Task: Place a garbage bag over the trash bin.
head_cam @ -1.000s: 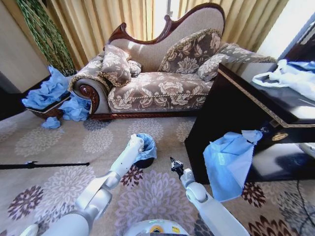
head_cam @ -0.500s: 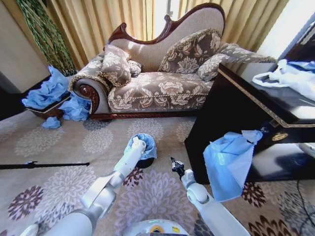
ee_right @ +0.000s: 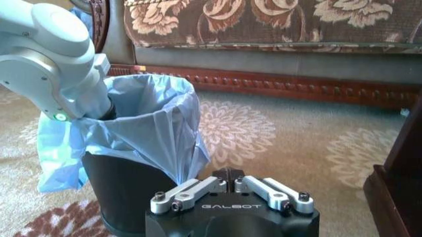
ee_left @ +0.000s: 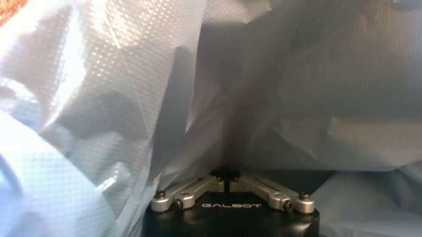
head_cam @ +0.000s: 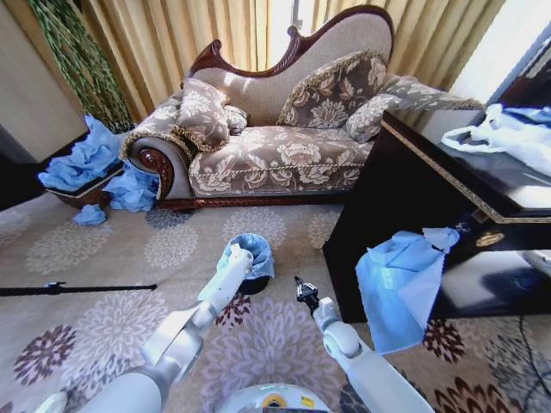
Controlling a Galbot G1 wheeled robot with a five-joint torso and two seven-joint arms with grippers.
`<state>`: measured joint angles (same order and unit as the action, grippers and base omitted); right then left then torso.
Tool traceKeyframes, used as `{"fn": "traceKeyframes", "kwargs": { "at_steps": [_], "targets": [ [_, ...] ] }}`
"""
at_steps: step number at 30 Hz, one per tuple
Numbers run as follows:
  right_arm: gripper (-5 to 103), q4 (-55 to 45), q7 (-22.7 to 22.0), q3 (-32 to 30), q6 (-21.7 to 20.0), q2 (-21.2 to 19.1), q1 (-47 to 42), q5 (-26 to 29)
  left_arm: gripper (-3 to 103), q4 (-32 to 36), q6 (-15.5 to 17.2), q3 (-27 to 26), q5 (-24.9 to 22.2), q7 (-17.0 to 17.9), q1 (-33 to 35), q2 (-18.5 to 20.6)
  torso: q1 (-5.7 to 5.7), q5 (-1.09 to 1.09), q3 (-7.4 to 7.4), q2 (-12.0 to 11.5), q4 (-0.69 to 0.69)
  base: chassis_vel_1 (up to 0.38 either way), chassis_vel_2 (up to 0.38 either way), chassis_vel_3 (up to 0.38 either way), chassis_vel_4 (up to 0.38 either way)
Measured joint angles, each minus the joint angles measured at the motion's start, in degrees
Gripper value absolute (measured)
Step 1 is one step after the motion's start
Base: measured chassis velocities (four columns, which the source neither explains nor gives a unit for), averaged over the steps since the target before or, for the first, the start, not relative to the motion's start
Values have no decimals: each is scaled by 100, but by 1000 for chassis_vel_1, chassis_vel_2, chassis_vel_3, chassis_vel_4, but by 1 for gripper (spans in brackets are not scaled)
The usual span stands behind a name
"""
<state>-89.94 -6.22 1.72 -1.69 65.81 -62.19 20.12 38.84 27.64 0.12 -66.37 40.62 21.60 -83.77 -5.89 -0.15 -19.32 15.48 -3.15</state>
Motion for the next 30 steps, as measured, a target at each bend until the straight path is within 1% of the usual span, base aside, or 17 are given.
{"fn": "traceKeyframes", "kwargs": {
  "at_steps": [4,8,12,13,14,15,19,20,21,22,24,25,26,27,28,29,30],
  "targets": [
    [0,-7,-27,14,-9,10,0,-8,0,28,4,4,3,23,39,9,0,0,0,0,0,0,0,0,0],
    [0,-24,-64,26,-28,14,9,-8,0,240,53,12,4,43,145,70,0,0,0,0,0,0,0,0,0],
    [0,-31,-97,34,-37,7,27,-8,0,611,95,31,60,64,292,180,0,0,0,0,0,0,0,0,0],
    [0,-31,-97,34,-37,7,27,-8,0,611,95,31,60,64,292,180,0,0,0,0,0,0,0,0,0],
    [0,-36,-105,40,-41,3,26,-8,0,786,104,37,93,62,361,227,0,0,0,0,0,0,0,0,0],
    [0,-45,-111,46,-44,2,21,-11,0,957,67,40,152,42,438,266,0,-1,0,0,1,0,0,0,0],
    [0,-61,-128,66,-48,6,10,-14,0,1207,-33,37,188,6,540,316,0,2,0,0,0,0,0,0,0],
    [0,-66,-136,73,-50,8,9,-18,-3,1353,-58,36,204,-8,596,343,0,1,0,0,0,0,0,0,0],
    [0,-72,-151,78,-54,12,8,-20,1,1574,-60,33,215,-37,674,399,0,0,0,0,0,0,0,0,0],
    [0,-72,-151,78,-54,12,8,-20,1,1574,-60,33,215,-37,674,399,0,0,0,0,0,0,0,0,0],
    [0,-77,-159,80,-68,14,7,-22,11,1884,-88,25,277,-116,796,491,0,0,0,0,2,0,0,0,0],
    [0,-77,-159,80,-68,14,7,-22,11,1884,-88,25,277,-116,796,491,0,0,0,0,2,0,0,0,0],
    [-3,-78,-162,81,-69,16,3,-23,17,1995,-144,22,374,-141,844,519,0,0,0,0,1,0,0,0,0],
    [-3,-78,-162,81,-69,16,3,-23,17,1995,-144,22,374,-141,844,519,0,0,0,0,1,0,0,0,0],
    [0,-83,-165,81,-70,17,-6,-26,28,2138,-206,13,507,-198,909,561,0,0,0,0,0,0,0,0,0],
    [0,-86,-165,81,-70,17,-14,-30,28,2248,-248,9,587,-248,957,596,0,0,0,0,0,0,0,0,0],
    [5,-89,-165,81,-70,17,-18,-34,33,2332,-285,6,650,-285,996,625,0,0,0,0,0,0,0,0,0]
  ]
}}
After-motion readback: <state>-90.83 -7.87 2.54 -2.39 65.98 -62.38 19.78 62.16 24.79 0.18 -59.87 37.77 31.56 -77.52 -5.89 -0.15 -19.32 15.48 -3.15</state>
